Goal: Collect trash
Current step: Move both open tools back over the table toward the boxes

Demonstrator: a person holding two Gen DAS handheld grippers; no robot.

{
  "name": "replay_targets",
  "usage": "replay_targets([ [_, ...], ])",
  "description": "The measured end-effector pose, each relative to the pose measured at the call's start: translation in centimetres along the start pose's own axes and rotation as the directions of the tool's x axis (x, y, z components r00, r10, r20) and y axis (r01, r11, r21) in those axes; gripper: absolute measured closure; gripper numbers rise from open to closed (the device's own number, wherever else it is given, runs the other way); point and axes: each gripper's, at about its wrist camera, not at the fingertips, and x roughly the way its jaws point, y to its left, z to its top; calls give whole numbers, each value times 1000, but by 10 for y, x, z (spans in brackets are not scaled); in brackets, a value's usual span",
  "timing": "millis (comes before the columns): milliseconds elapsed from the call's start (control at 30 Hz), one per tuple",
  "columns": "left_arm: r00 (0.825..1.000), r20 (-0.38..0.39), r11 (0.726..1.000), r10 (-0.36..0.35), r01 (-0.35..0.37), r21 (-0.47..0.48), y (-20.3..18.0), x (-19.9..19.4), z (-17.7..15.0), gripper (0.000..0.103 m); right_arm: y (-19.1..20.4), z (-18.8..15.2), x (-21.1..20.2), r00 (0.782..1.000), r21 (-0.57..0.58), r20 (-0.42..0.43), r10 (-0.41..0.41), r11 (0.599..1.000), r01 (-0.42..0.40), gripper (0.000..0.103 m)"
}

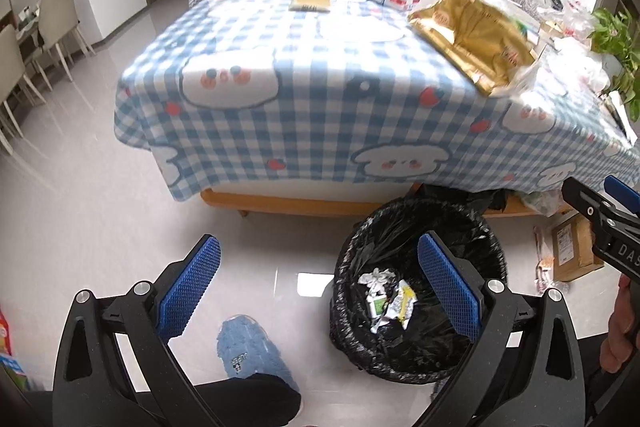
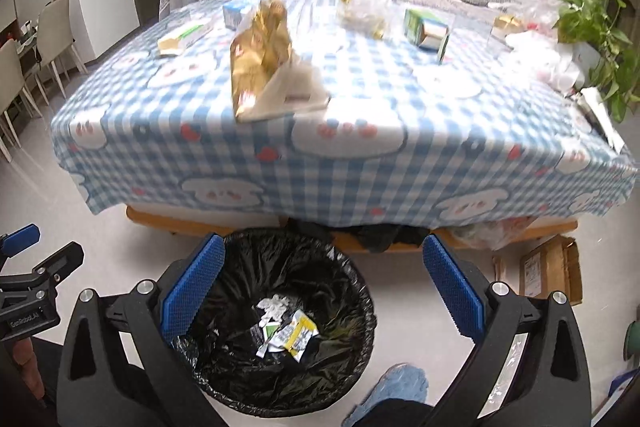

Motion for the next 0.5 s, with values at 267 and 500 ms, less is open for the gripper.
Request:
replay_targets([
  [267, 1000, 30, 1000, -9, 9, 1, -8, -19, 27, 6, -8, 33, -16, 998, -12, 59, -2, 1000, 3, 8],
  [500, 998, 55, 1000, -2, 2, 11, -16, -27, 53, 6, -17, 62, -17, 997, -10, 81, 3, 1000, -2, 8],
])
